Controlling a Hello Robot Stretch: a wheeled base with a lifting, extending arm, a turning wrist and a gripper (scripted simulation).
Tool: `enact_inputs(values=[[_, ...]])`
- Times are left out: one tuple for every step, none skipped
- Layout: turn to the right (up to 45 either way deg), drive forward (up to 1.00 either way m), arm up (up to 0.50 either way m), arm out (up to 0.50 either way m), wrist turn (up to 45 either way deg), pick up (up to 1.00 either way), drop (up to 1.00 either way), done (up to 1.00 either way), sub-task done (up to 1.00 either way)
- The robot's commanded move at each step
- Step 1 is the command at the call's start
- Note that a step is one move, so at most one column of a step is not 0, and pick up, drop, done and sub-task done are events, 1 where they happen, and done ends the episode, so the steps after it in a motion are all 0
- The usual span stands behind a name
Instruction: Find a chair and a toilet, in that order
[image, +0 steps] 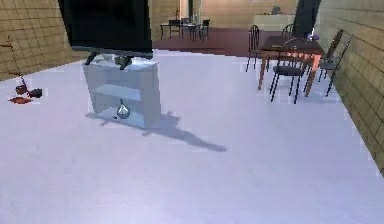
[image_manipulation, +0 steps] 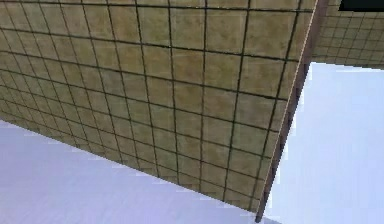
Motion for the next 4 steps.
enact_inputs(values=[[6.0,0.0,0.0,0.0,0.0,0.0,0.0,0.0,0.0],[0.0,1.0,0.0,0.0,0.0,0.0,0.0,0.0,0.0],[0.0,1.0,0.0,0.0,0.0,0.0,0.0,0.0,0.0],[0.0,1.0,0.0,0.0,0.0,0.0,0.0,0.0,0.0]])
